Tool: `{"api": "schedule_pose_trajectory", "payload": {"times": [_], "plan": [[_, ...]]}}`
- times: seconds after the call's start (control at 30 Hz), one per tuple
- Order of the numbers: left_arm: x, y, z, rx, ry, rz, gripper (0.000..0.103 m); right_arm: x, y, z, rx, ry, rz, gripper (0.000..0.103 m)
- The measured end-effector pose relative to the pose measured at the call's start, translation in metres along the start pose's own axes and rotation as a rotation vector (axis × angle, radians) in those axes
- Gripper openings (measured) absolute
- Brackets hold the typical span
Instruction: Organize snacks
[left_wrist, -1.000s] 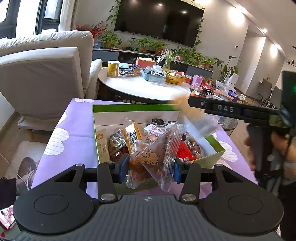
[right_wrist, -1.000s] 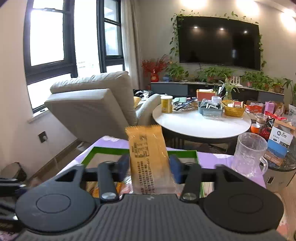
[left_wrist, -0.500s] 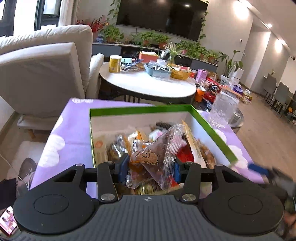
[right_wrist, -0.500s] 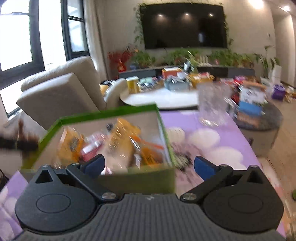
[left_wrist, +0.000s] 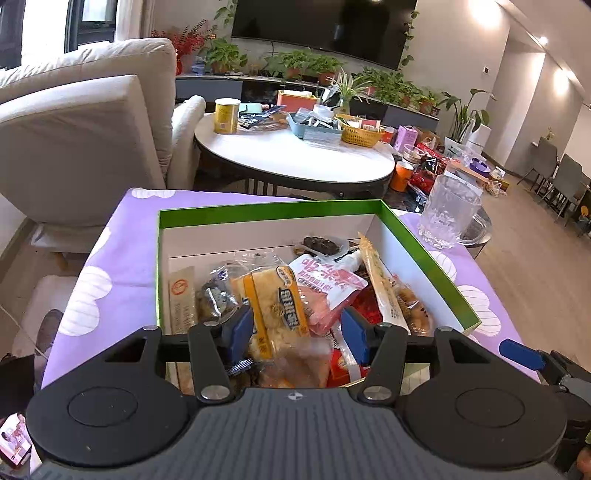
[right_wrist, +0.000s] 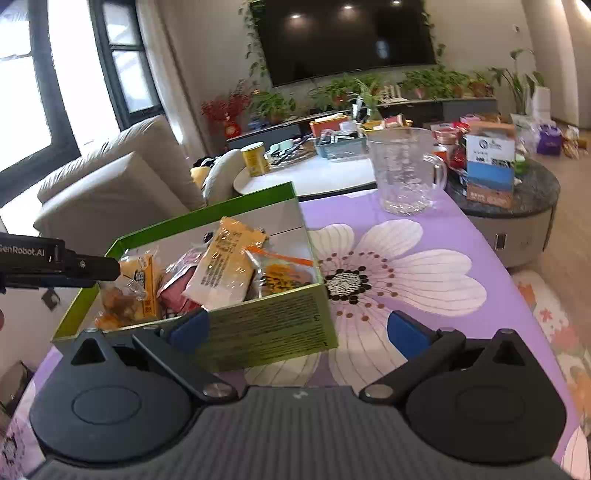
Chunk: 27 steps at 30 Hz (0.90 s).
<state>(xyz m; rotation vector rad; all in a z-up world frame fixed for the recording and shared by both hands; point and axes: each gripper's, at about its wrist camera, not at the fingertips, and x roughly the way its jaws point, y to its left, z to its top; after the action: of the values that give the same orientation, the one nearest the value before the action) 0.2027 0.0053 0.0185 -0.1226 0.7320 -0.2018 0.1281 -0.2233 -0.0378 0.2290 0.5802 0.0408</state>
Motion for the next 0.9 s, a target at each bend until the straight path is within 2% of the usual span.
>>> {"api": "schedule_pose_trajectory", "payload": {"times": [0.43,0.7,0.9], "plan": [[-0.014,-0.004,-0.005,0.01,-0.016,0.034,0.05,-0.01,0.016,0.0,-0.045,-0.016,0.032,0.103],[-0.04,-0.014,-0.028,0.062,-0.057,0.048,0.05,-0.02,0.027,0.0,-0.067,-0.023,0.035,0.103],[-0.048,-0.015,-0.043,0.076,-0.038,0.052,0.05,-0.03,0.035,0.001,-0.09,-0.039,0.034,0.103]]}}
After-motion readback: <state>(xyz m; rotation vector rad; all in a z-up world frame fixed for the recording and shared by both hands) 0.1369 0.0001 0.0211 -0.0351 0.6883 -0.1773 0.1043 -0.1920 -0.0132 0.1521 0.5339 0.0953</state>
